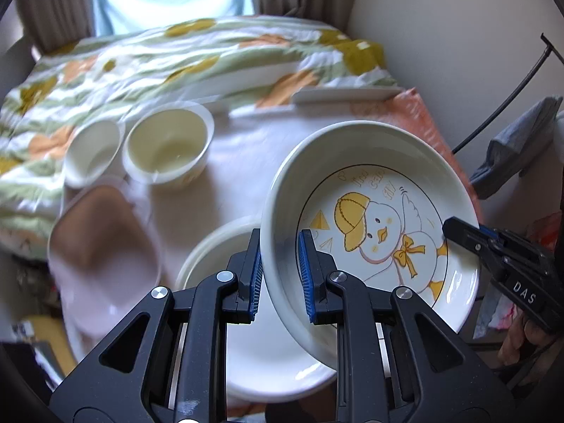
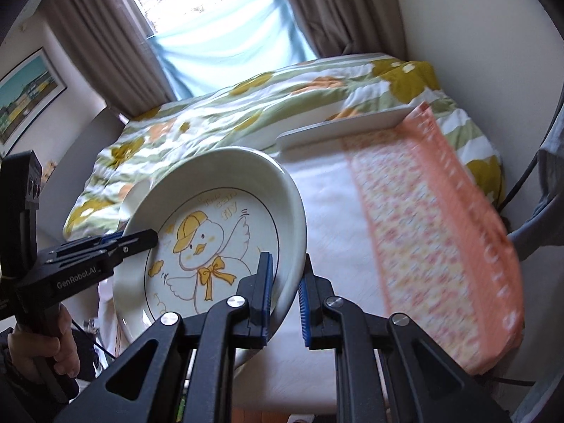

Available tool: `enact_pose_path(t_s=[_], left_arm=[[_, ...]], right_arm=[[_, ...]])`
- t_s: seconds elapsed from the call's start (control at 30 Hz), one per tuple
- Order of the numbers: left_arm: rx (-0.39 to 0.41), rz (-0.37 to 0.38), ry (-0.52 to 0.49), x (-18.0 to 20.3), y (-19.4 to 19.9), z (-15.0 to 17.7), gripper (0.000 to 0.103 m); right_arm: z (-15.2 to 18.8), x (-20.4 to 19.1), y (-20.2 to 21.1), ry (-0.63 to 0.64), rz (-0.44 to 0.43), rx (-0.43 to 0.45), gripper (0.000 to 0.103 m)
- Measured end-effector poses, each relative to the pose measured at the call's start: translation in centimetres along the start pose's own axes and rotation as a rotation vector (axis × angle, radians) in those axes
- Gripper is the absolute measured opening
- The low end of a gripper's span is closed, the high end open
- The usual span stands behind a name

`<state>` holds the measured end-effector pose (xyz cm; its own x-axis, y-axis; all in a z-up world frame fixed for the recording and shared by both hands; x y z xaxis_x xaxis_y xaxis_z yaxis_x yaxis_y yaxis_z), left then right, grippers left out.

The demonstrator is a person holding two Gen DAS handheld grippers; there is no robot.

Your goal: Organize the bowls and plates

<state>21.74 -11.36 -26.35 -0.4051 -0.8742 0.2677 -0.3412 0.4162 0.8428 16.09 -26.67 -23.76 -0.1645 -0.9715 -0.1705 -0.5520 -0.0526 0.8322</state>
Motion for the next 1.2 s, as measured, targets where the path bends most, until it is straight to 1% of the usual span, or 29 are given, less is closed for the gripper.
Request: enact_pose_path(t_s=[0.17,0.33,0.5,0.67,0.87,1.03,1.13,1.2], left_arm=[[-0.027,-0.017,0.046,-2.2,-0.2,4.4,0.017],[-0.057,-0.004,0.084,-3.8,-1.4,7.6,0.017],[-0.070,-0.018,0.127,-5.5,-2.4,9.3,0.017],[-0.069,-0.014,0.151,-6.3,-3.0,9.7,0.017],[-0.089,-0.036,0.131,-6.3,-3.8,9.8,0.017],[-0.079,-0.056,0.109,-6.4,-3.9,9.3,0.017],[-0.080,-0.090,0.077,-6.4,-3.9,9.2,0.017],[-0.083,-0.133,0.036,-6.3,-3.9,9.2,0.017]], right_arm=[[3.3,-2.1,-1.2,0.040,-0.003,-0.038,0.013],[5.5,-2.9,-3.2,0.065,0.016,-0.078,0.013],[6.8,-3.8,-4.8,0.104,0.012,-0.100,0.013],[6.8,-4.6,-5.4,0.157,0.022,-0.096,0.013],[6.5,-4.8,-5.9,0.179,0.038,-0.099,0.013],[6.2,-4.6,-6.5,0.190,0.051,-0.108,0.013],[6.3,-4.7,-6.9,0.197,0.058,-0.119,0.013],[6.4,-4.9,-7.1,0.208,0.066,-0.121,0.013]])
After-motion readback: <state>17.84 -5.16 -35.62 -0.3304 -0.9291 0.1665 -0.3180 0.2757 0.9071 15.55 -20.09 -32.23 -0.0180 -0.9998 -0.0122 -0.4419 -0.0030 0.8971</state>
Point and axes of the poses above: each gripper's, at about its wrist camera, not at the fingertips, and y roughly against the way its jaws point, x to its right, z to its underside, the point moved 10 cm from there along -y, roughly the way its jaws point, and after that the axes turned 9 degrees about z, right-handed, at the moved point
